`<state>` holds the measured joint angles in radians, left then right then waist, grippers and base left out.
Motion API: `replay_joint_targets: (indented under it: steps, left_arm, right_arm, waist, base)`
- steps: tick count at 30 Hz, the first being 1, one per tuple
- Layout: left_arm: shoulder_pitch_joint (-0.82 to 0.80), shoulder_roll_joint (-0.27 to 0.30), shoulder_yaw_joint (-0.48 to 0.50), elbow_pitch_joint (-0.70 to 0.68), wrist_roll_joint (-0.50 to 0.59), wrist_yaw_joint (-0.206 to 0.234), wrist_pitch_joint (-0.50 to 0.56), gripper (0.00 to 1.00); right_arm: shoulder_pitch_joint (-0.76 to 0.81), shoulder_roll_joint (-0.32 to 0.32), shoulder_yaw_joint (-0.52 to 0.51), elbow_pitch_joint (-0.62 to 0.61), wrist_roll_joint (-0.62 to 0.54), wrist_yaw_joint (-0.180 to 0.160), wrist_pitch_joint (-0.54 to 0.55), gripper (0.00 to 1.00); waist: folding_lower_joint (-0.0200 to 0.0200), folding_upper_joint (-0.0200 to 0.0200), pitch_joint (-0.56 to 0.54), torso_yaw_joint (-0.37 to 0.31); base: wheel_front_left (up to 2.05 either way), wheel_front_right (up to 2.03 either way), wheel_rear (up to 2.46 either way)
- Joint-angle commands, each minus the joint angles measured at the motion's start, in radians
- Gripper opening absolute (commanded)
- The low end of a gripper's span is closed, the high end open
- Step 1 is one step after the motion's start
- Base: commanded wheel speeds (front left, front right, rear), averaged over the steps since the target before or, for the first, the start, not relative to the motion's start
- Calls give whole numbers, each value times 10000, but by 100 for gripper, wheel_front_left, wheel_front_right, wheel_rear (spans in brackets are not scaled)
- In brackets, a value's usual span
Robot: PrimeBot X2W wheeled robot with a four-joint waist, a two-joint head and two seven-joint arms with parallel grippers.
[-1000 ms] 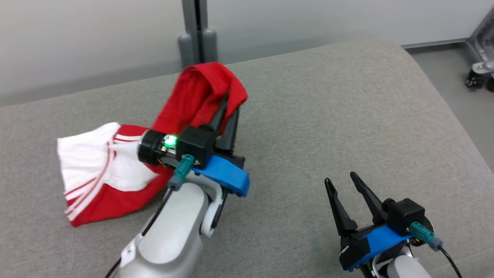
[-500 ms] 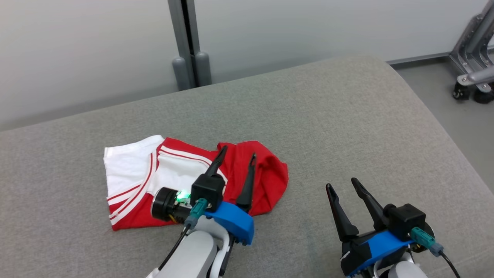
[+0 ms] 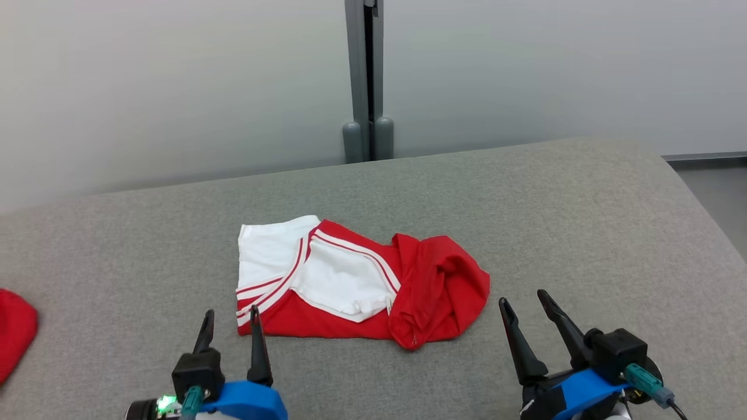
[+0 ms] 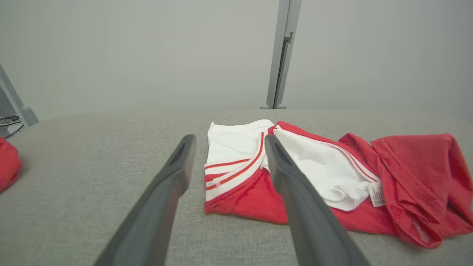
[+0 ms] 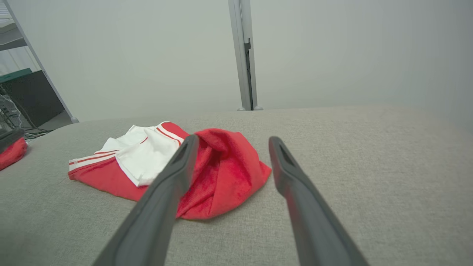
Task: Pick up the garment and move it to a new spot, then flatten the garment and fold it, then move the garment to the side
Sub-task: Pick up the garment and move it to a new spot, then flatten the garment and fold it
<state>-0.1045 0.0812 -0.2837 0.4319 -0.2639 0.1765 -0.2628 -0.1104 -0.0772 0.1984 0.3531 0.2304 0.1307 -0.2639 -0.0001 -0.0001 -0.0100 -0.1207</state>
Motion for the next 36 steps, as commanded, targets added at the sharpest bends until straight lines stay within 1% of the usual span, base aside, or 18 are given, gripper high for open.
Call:
replay_joint_targets:
  steps: [1,7,13,18,22,27,32,34,36]
  left_arm:
    - [270,-75,281,-116,156,-64,-30,100]
    - [846,-235,976,-233,432,-409,-31,100]
    - [813,-305,1140,-126,574,-661,-31,100]
    - [214,-315,572,360,-34,-903,-30,100]
    - [-682,-314,23,979,-475,-1034,-31,100]
    - [-1809,-308,-279,1677,-1010,-805,-30,100]
    - [-2553,-307,28,2421,-1229,-371,-31,100]
    - [-2755,-307,183,2573,-1176,-281,-31,100]
    - [-2828,-312,284,2601,-1086,-300,-31,100]
  right_arm:
    - [180,2,-19,-16,-67,1,-7,100]
    - [251,42,-36,4,-108,1,-7,100]
    - [153,-10,64,-48,-102,1,-7,100]
    - [-8,-119,148,-63,-29,1,-7,100]
    - [-234,-226,205,-135,74,1,-7,100]
    - [-541,-381,241,-255,230,1,-7,100]
    - [-834,-483,221,-320,350,1,-7,100]
    - [-923,-471,208,-342,379,1,-7,100]
    - [-955,-495,183,-354,430,1,-7,100]
  waist:
    - [1,1,-33,138]
    - [1,1,-106,420]
    - [1,1,28,370]
    - [1,1,396,126]
    - [1,1,1030,-171]
    - [1,1,1810,-609]
    - [1,1,2414,-987]
    - [1,1,2558,-1069]
    - [1,1,2646,-1103]
  base:
    - [0,0,0]
    - [0,0,0]
    - [0,0,0]
    - [0,0,0]
    - [0,0,0]
    - [0,0,0]
    - [0,0,0]
    - [0,0,0]
    - [0,0,0]
